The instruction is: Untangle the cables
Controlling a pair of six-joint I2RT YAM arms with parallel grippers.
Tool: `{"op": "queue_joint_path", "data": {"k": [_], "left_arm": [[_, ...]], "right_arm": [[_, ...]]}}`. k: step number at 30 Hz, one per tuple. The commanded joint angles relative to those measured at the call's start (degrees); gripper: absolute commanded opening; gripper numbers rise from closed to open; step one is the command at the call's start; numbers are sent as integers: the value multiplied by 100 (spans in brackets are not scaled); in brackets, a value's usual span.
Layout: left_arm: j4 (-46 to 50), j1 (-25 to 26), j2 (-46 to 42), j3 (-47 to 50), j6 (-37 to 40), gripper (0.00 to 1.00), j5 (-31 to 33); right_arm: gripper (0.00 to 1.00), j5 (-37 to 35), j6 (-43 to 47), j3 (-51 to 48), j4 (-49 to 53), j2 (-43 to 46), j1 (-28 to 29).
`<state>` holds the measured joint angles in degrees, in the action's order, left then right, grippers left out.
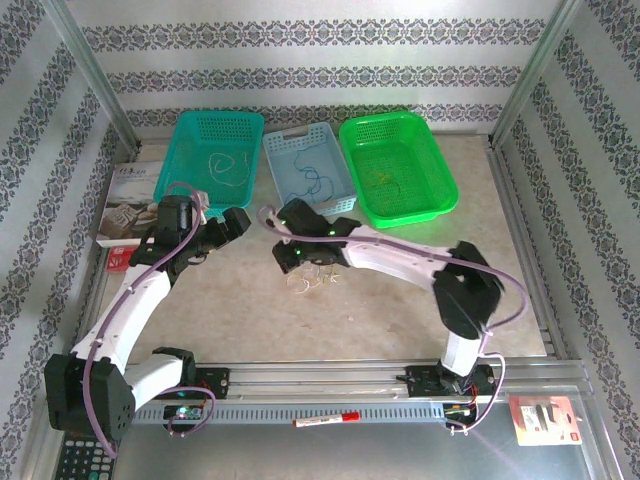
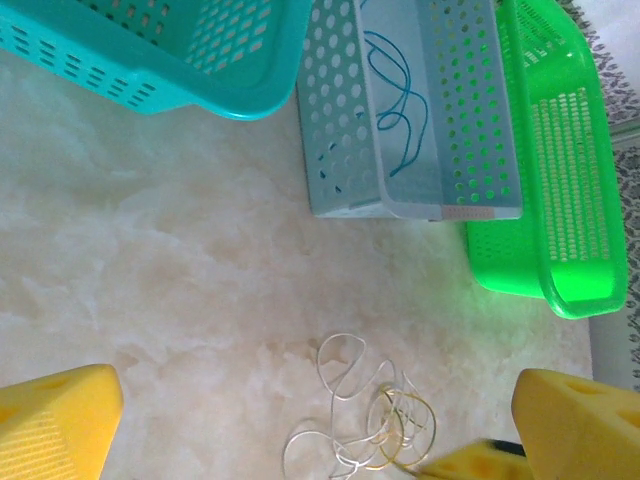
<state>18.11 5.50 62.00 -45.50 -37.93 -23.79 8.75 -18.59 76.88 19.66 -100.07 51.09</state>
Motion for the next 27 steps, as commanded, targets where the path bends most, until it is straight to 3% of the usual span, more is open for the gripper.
{"op": "queue_joint_path", "data": {"k": [1, 13, 18, 27], "left_arm": [[-433, -40, 8, 3, -127, 100, -416], [-1670, 104, 112, 239, -837, 100, -1688], [-2559, 560, 183, 664, -1358, 99, -1645], [-3693, 1339, 730, 915, -1731, 87, -1411]], "right_arm": [[0, 662, -449, -367, -785, 521, -243], [0, 2311, -2159, -2281, -3767, 1617, -1368], [0, 2514, -2581, -2614, -4366, 1780, -1610], [0, 2636, -2796, -2770, -4632, 1942, -1644]]}}
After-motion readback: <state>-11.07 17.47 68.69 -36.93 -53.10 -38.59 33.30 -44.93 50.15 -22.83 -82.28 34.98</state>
